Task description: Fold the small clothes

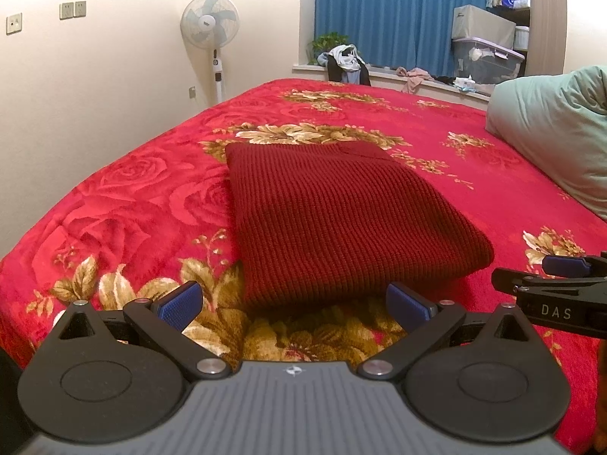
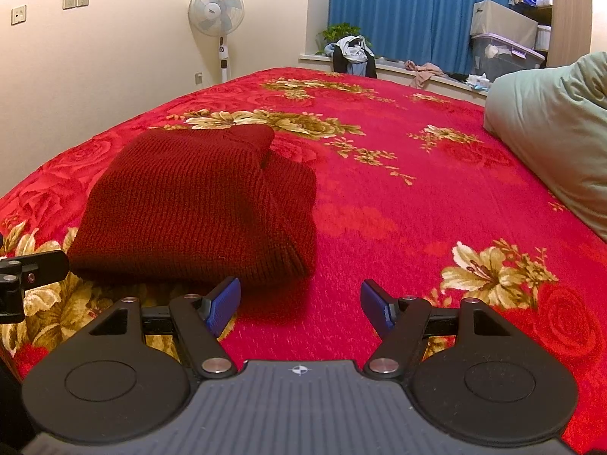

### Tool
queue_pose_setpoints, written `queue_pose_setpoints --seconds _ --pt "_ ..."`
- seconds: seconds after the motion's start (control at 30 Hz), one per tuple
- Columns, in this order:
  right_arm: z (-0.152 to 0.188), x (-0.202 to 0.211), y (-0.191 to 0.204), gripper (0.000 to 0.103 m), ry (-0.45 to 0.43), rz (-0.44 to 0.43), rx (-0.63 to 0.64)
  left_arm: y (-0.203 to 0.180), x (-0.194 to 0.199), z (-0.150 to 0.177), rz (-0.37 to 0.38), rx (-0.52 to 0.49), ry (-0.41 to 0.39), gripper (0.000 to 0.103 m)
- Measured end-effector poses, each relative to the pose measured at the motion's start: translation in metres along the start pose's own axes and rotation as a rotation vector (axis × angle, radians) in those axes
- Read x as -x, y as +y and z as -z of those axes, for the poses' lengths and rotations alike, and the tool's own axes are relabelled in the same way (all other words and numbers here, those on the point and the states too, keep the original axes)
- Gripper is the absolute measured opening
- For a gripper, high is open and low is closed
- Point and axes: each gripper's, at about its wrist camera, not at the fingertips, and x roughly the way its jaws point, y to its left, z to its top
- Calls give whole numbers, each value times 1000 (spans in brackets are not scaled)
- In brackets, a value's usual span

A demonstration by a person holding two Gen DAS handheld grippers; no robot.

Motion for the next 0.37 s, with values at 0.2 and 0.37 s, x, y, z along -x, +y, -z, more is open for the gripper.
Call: queue_pose_setpoints --seconds 0.2,0.37 --pt "0 0 0 72 1 0 0 1 0 0 1 0 -1 103" --pt "-1 0 0 72 2 -1 -1 1 -2 1 -1 3 9 103"
